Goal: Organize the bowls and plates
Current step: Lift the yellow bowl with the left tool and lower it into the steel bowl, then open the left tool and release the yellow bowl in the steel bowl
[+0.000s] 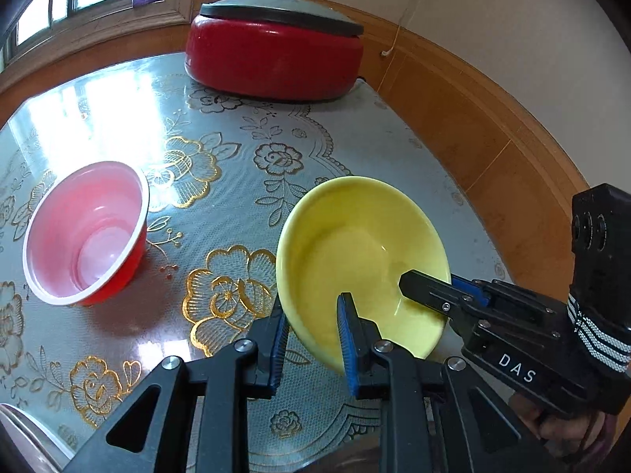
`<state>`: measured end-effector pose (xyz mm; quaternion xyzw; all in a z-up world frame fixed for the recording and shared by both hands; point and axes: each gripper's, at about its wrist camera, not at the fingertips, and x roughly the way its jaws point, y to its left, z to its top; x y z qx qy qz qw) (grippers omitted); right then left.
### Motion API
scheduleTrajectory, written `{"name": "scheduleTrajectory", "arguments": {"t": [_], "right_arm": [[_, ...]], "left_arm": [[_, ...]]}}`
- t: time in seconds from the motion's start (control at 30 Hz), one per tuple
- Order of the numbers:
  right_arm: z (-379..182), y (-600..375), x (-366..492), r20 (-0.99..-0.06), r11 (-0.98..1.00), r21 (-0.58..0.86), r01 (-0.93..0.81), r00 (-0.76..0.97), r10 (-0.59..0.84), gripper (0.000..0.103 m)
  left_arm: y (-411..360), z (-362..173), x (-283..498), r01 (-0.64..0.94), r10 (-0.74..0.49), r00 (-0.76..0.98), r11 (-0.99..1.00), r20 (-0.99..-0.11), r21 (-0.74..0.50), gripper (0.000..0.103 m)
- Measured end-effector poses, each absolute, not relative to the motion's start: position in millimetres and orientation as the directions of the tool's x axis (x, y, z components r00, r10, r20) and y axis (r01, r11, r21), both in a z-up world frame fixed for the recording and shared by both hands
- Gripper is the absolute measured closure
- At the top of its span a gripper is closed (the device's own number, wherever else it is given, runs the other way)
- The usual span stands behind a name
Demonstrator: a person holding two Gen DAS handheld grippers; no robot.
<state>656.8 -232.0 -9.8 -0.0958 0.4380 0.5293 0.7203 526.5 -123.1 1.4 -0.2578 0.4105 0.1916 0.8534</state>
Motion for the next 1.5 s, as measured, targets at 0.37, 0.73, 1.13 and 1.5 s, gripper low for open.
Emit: {"name": "scheduleTrajectory", "arguments": {"t": [0.37, 0.73, 1.13, 1.5], "right_arm": [[35.1, -269.2, 610.6, -0.663, 0.329, 0.331, -0.884, 0.03, 0.748, 0.088], [31.3, -303.3, 558.8, -0.692, 0.229, 0.316, -0.921, -0.058, 0.72, 0.088], [-10.4, -311.2, 529.3, -0.789, 0.26, 0.278, -0.925, -0.066, 0.611, 0.085], [-9.1, -309.7, 518.7, -0.8, 0.246, 0.224, -0.943, -0.034, 0.599, 0.076]], "left_arm": [[-165.6, 42.7, 465.5, -0.507, 0.133, 0.651, 0.809, -0.747, -0.297, 0.08], [-208.5, 37.1, 396.8, -0.467, 0.077, 0.655, 0.823, -0.752, -0.322, 0.08], [-221.9, 3.8, 374.9, -0.512, 0.043, 0.599, 0.788, -0.799, -0.341, 0.079], [-226.0, 11.4, 365.8, -0.527, 0.101, 0.599, 0.796, -0.794, -0.296, 0.075]]}}
